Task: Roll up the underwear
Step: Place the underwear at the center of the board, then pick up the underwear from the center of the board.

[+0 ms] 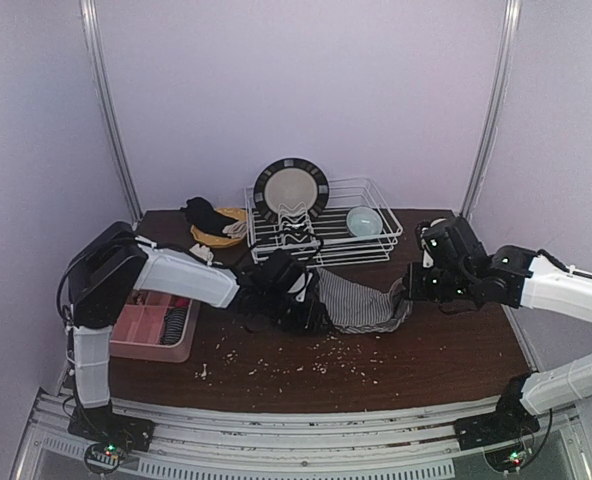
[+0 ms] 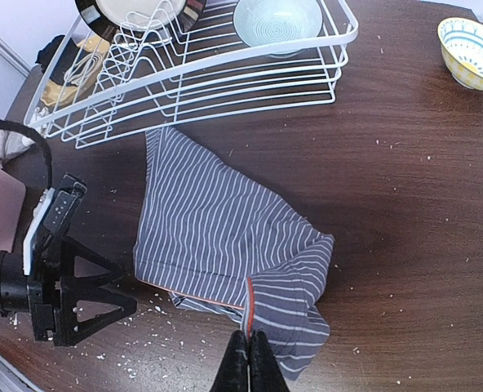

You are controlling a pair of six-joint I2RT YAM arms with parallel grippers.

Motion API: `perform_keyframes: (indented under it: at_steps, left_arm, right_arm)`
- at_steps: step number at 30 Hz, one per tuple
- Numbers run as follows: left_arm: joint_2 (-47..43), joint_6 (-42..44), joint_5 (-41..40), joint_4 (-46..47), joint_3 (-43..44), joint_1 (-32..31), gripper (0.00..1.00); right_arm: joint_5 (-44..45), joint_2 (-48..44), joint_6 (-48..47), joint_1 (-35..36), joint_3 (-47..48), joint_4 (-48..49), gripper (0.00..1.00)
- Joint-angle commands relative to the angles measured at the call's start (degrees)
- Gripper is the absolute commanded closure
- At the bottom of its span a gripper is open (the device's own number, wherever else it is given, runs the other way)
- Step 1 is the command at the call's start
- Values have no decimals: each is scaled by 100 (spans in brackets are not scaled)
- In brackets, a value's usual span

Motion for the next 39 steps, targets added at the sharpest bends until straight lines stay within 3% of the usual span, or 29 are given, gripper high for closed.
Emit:
perform_keyframes:
  at_steps: [1,9,13,14,18,22,31,39]
  left_arm:
    - [285,-388,288,282,181,129,37]
    - [569,-447,472,328,588,140,62]
    - [410,-423,459,396,522,140,96]
    - [231,-423,415,440,390,140,100]
    - [-655,-454,202,577,-188,123,100]
    - [-1913,-358,-149,415,-722,-125,100]
    - [-4244,-278,-1662,-953,-1326,-1506,100]
    - [-5684,-996,-2570,-1203,-2324,-2724,100]
  right_arm:
    - [-5,-161,-94,-27,-82,-33,100]
    - [-42,-209,-125,-27,-104,-70,100]
    - [-24,-317,-183,-27,-79,-133,100]
    - [-13,-375,-209,-27,-65,-157,100]
    - [-163,-763,-448,-27,63,-358,100]
    - [-847,-1284,-939,-18,170,-536,100]
    - [-2429,-2239,-1239,49,555,-1464,100]
    - [-3238,-3421,-775,126,374,-1952,100]
